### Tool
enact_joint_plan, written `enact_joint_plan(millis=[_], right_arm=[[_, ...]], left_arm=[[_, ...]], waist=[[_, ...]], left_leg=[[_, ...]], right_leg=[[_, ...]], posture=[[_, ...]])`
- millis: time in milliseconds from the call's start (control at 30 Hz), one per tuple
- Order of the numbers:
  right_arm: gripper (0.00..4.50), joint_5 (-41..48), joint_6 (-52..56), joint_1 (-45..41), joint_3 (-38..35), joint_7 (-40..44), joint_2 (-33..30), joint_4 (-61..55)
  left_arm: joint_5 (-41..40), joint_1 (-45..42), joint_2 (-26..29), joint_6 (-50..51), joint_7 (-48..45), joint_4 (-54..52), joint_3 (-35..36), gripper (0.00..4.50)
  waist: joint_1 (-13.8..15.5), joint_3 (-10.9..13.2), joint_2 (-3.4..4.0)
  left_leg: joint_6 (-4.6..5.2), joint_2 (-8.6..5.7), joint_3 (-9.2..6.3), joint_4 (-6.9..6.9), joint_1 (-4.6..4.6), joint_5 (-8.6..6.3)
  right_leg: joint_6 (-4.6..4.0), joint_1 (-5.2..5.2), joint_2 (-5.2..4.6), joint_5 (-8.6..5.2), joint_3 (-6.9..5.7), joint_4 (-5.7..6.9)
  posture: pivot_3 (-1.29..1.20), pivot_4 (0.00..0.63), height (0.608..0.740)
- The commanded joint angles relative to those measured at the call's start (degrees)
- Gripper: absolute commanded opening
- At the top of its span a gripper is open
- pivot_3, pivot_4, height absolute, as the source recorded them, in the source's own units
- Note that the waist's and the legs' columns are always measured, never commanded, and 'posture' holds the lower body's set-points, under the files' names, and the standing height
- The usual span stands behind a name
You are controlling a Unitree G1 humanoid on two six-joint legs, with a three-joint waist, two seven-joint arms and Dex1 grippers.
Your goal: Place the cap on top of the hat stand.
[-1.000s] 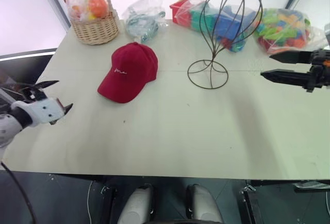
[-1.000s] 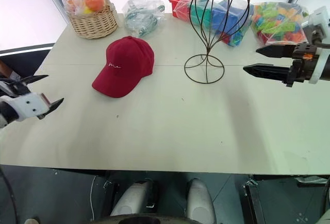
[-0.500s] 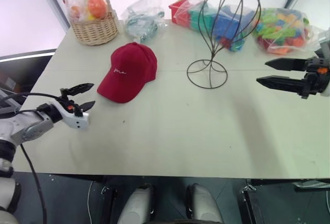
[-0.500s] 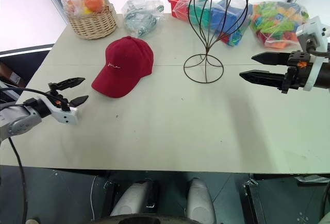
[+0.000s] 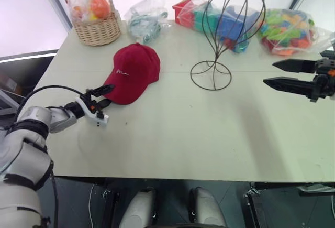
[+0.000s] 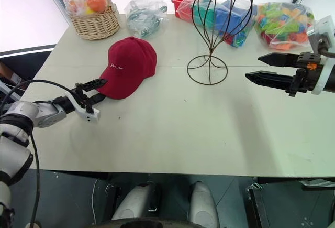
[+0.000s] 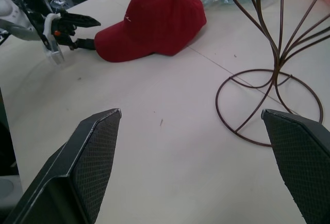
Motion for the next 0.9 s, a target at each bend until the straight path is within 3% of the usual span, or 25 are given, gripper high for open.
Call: enact_joint_plan(millis=[33,233,267,333,567,900], right_arm=[[4.5,2.09,0.88,-0.44,-2.78,-0.76,-1.05,-2.87],[4.5,2.38,0.88,0.44,-2.97,-1.65,-0.83,-3.36],[4.5,2.34,0.75,0.6,-2.95,-1.77,-0.83,-3.31],[4.5,2.35,0.58,0.76,-2.93,-2.01,-0.83,-3.26],[4.5,2.57,0.38,0.78,-2.79,-2.8,-0.74,-3.26],[4.5,2.57,-0.08,0.78,-2.8,-3.85,-0.46,-2.62]], left_arm=[[0.19,-1.67,-1.34,1.78,2.09,1.92,-2.67,4.43],[0.22,-3.1,-3.87,2.04,4.97,2.5,-6.17,4.43],[0.26,-3.26,-4.24,1.93,5.51,2.51,-6.75,4.19],[0.22,-3.5,-4.92,1.86,6.17,2.61,-7.68,3.54],[-1.21,-4.07,-6.47,2.51,6.07,3.64,-9.53,0.06],[-4.66,-6.46,-6.29,4.33,6.79,1.39,-7.31,0.06]], waist=[[-0.02,-0.01,-0.02],[0.56,-0.05,-0.08],[0.72,-0.05,-0.09],[1.1,-0.04,-0.12],[1.45,-0.03,-0.37],[1.36,-0.02,-0.39]], left_leg=[[0.0,0.0,0.0,0.0,0.0,0.0],[0.0,-0.01,0.01,0.06,0.0,0.0],[0.0,-0.01,0.02,0.06,0.0,0.0],[0.0,0.0,0.04,0.07,0.0,0.0],[-0.01,0.01,0.06,0.11,0.0,0.01],[0.07,0.04,0.06,0.55,-0.19,-0.05]], right_leg=[[0.0,0.0,0.0,0.0,0.0,0.01],[0.01,0.01,-0.02,0.0,0.01,0.03],[0.01,0.01,-0.02,0.0,0.01,0.03],[0.01,0.0,-0.02,0.01,0.03,0.03],[0.01,-0.02,-0.03,0.01,0.04,0.06],[0.03,-0.06,0.0,0.02,0.03,0.19]], posture=[[0.0,0.15,0.74],[0.0,0.15,0.74],[0.0,0.15,0.74],[0.0,0.15,0.74],[0.0,0.15,0.74],[0.0,0.15,0.74]])
